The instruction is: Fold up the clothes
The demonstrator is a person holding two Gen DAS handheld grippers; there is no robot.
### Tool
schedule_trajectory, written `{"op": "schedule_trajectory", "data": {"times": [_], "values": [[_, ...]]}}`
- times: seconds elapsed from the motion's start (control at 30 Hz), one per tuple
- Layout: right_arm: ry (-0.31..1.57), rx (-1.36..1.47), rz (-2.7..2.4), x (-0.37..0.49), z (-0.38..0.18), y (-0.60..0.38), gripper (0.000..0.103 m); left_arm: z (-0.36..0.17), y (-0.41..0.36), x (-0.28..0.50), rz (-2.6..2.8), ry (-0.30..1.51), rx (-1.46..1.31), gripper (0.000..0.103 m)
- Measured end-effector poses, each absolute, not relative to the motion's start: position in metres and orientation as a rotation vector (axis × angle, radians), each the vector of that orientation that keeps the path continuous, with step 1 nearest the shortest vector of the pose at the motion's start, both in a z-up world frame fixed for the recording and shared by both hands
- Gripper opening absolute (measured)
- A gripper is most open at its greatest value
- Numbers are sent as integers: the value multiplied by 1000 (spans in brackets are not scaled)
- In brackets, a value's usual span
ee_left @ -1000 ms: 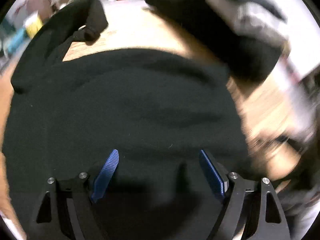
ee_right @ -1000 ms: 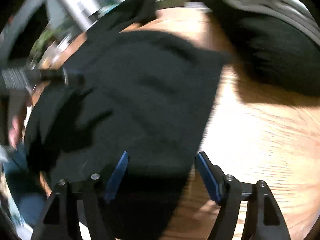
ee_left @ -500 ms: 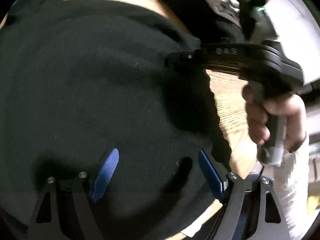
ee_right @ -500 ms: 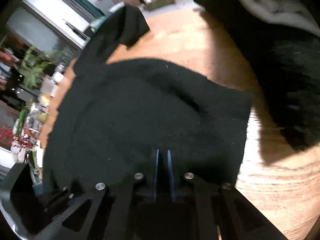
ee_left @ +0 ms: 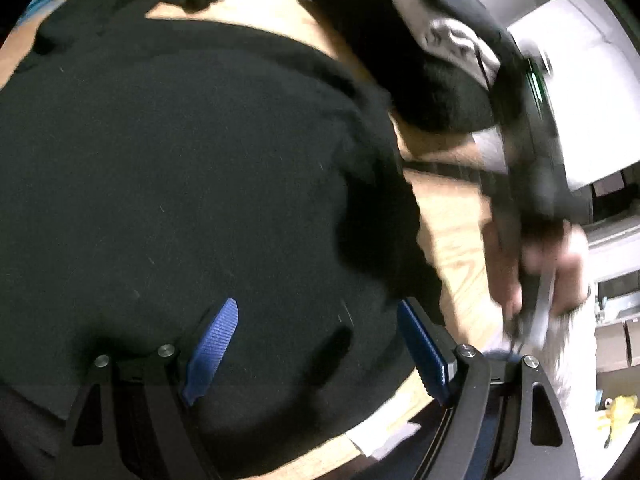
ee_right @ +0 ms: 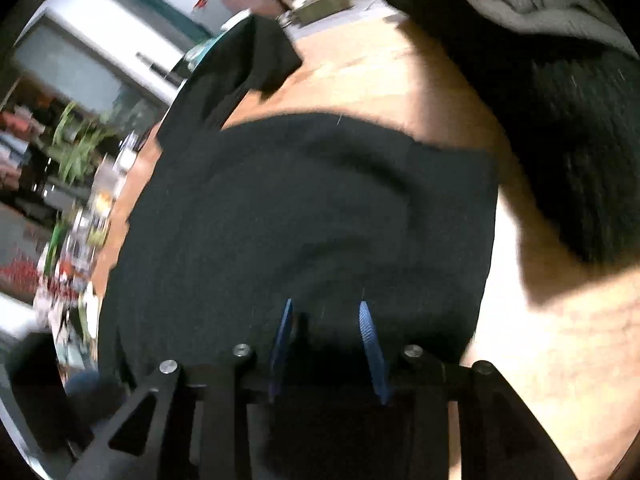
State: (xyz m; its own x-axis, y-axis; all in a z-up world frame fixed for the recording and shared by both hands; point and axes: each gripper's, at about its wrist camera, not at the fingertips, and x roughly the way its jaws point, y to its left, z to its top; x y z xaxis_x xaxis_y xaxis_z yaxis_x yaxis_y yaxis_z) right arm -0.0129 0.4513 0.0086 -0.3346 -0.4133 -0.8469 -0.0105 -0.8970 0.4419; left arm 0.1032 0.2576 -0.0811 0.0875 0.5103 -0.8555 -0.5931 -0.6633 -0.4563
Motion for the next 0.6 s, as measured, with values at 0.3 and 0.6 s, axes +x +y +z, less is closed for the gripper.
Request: {"op": "schedule_trajectory", "data": {"times": [0.3, 0.6], "values": [[-492, 1631, -2383, 75, 13, 475, 50, -77, 218, 67, 1771, -88, -1607, 82], [-442, 1683, -2263, 98, -7, 454, 73, -78, 151, 49, 1918, -49, -1669, 82]]}}
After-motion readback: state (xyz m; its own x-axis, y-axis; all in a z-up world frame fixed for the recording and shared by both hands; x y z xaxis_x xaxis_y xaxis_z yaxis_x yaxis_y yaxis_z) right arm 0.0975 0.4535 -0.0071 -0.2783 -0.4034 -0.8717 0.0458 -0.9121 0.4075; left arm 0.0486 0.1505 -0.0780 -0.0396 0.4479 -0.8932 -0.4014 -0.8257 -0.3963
